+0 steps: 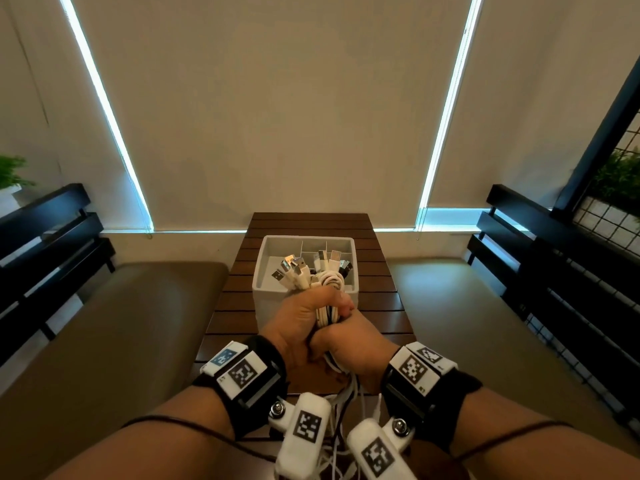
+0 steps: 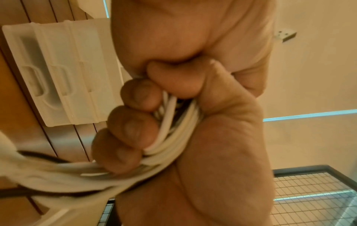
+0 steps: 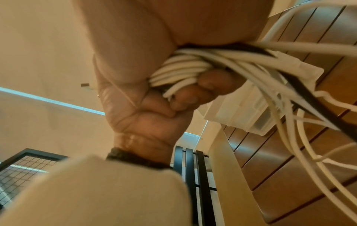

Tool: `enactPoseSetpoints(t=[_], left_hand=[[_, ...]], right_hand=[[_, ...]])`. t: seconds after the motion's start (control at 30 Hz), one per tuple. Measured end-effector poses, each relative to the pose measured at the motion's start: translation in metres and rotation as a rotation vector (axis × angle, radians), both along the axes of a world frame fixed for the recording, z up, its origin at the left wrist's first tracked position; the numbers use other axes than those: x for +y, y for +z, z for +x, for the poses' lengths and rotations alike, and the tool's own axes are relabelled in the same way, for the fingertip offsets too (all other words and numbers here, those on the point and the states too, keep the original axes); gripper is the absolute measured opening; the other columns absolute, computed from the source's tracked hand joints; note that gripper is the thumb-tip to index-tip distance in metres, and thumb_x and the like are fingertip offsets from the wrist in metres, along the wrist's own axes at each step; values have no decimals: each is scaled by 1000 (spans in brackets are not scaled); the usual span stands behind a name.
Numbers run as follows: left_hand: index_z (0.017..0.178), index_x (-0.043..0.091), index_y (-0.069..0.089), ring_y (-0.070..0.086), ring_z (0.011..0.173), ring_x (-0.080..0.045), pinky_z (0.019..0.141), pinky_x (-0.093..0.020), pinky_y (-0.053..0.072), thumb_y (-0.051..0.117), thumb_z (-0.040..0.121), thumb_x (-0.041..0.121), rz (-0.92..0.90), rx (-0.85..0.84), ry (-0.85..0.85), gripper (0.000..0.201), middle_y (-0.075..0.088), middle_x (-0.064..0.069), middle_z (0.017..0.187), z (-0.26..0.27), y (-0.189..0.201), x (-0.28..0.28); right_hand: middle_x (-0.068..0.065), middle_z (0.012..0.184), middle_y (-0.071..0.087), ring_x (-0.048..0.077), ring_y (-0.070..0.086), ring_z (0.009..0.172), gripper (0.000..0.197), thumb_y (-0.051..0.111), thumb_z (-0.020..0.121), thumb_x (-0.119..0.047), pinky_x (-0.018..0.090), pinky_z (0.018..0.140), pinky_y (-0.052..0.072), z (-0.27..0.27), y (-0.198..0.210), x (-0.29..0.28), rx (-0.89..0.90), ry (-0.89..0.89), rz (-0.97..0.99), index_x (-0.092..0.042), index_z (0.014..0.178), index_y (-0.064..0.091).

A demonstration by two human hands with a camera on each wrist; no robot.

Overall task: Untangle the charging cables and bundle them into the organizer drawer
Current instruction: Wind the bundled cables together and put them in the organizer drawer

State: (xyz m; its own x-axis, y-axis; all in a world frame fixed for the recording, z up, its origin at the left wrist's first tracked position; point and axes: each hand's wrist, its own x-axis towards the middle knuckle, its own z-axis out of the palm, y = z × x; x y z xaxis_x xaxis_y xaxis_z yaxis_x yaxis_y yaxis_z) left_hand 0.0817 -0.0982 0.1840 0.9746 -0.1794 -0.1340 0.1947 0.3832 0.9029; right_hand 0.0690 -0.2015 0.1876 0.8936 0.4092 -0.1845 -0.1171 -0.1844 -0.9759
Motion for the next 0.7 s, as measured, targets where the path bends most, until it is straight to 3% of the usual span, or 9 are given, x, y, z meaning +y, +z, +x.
enactPoseSetpoints(t=[0.07,0.17,0.23,0.27,0.3,0.33,0.4,0.47,0.7], left_hand=[[69,8,73,68,83,-21,76,-35,55,76,59,17,-17,43,-25,14,69,-13,85,2,2,0],[104,5,72,68,88,-24,76,-38,55,87,58,26,34,98,39,53,73,-12,95,-2,7,-6],[113,8,66,68,95,-27,71,-37,54,87,52,35,124,121,110,70,73,-12,103,-7,11,-14],[113,10,64,67,98,-28,71,-38,55,88,50,37,165,135,132,72,72,-12,106,-9,14,-19],[111,13,62,67,99,-29,73,-41,58,89,51,37,188,151,160,70,71,-11,107,-10,16,-23],[109,15,60,67,98,-30,76,-44,59,90,52,35,176,185,201,68,70,-10,106,-8,18,-25],[111,13,59,71,90,-31,74,-49,60,94,53,29,68,268,283,69,73,-11,100,0,23,-28],[114,9,62,73,83,-32,64,-46,60,94,54,21,-19,301,340,69,75,-13,95,5,26,-27],[108,9,72,71,96,-28,74,-42,57,82,71,16,-49,247,307,39,75,-10,101,12,23,-21]], right_hand=[[13,71,65,30,64,69,29,57,65,12,38,63,52,3,5,-3,-16,-33,-39,-13,76,67],[13,74,67,22,61,62,25,58,73,7,39,58,52,9,8,-10,-59,-109,-124,-10,89,66],[27,96,65,23,62,74,24,56,86,-4,45,72,56,12,2,7,-90,-160,-554,0,109,60],[31,101,62,32,63,84,31,58,89,-11,55,81,54,14,12,11,45,-64,-836,3,116,54],[34,102,60,44,62,91,38,61,89,-16,66,84,49,19,8,16,-81,30,-1129,4,119,52],[33,105,59,51,59,96,40,62,89,-20,69,86,46,20,13,23,-143,74,-1200,4,119,52],[21,115,63,37,61,106,30,51,96,-24,46,89,50,21,6,26,-481,-79,-1152,-3,116,58],[9,111,68,22,64,99,34,35,100,-28,27,79,44,29,10,8,-483,-191,-941,-14,109,66],[7,103,68,21,66,98,34,66,85,-13,21,72,48,24,26,-11,-562,-45,-629,-7,118,59]])
